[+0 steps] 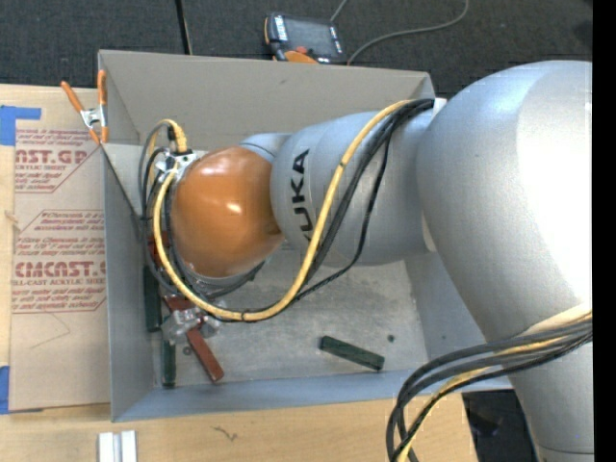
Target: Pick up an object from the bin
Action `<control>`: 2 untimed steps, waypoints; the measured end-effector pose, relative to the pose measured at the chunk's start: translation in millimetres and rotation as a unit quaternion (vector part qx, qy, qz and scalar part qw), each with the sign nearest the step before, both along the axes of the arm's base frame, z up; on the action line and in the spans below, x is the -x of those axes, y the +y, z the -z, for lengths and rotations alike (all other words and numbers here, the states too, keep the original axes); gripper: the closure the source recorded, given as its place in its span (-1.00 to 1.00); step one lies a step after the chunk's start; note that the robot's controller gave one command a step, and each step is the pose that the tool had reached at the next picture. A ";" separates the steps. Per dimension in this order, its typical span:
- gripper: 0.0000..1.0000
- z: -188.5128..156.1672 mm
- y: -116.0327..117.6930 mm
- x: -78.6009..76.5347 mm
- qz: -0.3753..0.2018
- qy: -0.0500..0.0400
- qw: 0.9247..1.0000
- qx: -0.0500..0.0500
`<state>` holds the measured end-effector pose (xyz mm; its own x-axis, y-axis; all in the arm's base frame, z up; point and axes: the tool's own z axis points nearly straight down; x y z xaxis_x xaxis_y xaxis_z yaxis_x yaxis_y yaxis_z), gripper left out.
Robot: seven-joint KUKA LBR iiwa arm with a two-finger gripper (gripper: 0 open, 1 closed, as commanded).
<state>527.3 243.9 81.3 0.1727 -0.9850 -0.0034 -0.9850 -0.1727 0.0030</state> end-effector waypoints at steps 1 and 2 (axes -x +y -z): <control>1.00 0.0 0.0 0.0 0.000 0.000 1.000 0.000; 1.00 0.0 0.1 0.0 0.000 0.000 1.000 0.000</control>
Offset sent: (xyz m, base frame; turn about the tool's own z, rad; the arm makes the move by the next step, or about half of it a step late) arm 0.0000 0.0000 0.0000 0.0000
